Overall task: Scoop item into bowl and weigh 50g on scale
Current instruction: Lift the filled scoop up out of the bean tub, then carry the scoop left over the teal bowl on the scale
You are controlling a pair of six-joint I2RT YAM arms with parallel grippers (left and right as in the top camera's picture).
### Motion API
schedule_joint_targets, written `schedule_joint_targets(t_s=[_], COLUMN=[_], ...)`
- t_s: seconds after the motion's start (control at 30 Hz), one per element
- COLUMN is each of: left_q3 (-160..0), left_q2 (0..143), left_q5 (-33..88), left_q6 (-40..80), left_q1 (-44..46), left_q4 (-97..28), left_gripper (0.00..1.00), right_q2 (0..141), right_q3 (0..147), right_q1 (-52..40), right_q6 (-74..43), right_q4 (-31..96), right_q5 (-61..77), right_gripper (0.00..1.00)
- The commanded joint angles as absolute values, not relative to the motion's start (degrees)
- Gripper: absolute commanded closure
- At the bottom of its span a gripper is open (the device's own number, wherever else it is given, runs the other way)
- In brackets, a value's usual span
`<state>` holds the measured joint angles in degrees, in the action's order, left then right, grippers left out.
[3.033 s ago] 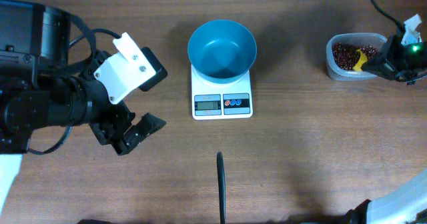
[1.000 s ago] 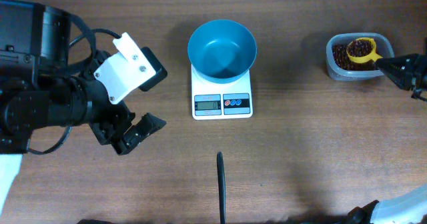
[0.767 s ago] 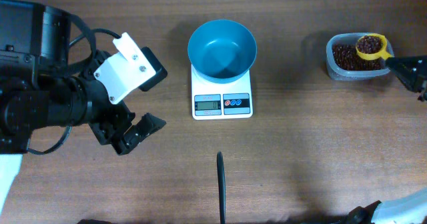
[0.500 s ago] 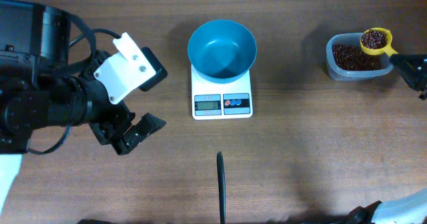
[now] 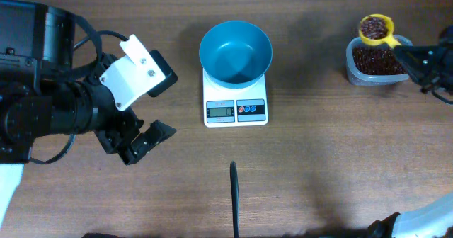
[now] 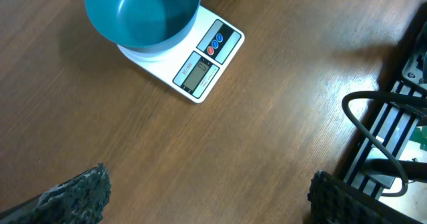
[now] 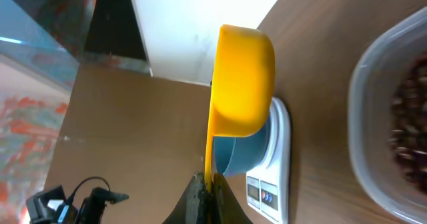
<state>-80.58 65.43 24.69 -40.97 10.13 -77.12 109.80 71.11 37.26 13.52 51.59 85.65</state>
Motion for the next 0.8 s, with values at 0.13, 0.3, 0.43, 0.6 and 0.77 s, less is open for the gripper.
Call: schedule_joint_targets(t_s=[0.13, 0.3, 0.43, 0.6, 0.77], left_q3=[-81.6, -81.6, -81.6, -81.6, -81.6], left_q2=[65.5, 65.5, 65.5, 65.5, 65.5], left_q5=[25.7, 25.7, 25.7, 25.7, 25.7], left_q6=[-41.9, -41.9, -41.9, -41.9, -41.9], left_q1=[9.8, 9.8, 9.8, 9.8, 9.8], left_q4=[-77.1, -77.1, -77.1, -77.1, -77.1], left_gripper=[0.01, 0.01, 0.01, 0.01, 0.01], right_q2=[110.1, 110.1, 110.1, 110.1, 110.1], right_q3=[70.7, 72.5, 76.3, 77.6, 77.6], right_q1=[29.0, 22.0, 16.7, 10.3, 5.3], right_q6=[14.3, 14.3, 14.3, 10.0, 10.0], right_q4=[51.6, 51.6, 51.2, 44.5, 42.8], right_q5=[88.9, 88.9, 88.9, 88.9, 85.3], right_gripper=[0.96, 0.96, 0.96, 0.96, 0.96])
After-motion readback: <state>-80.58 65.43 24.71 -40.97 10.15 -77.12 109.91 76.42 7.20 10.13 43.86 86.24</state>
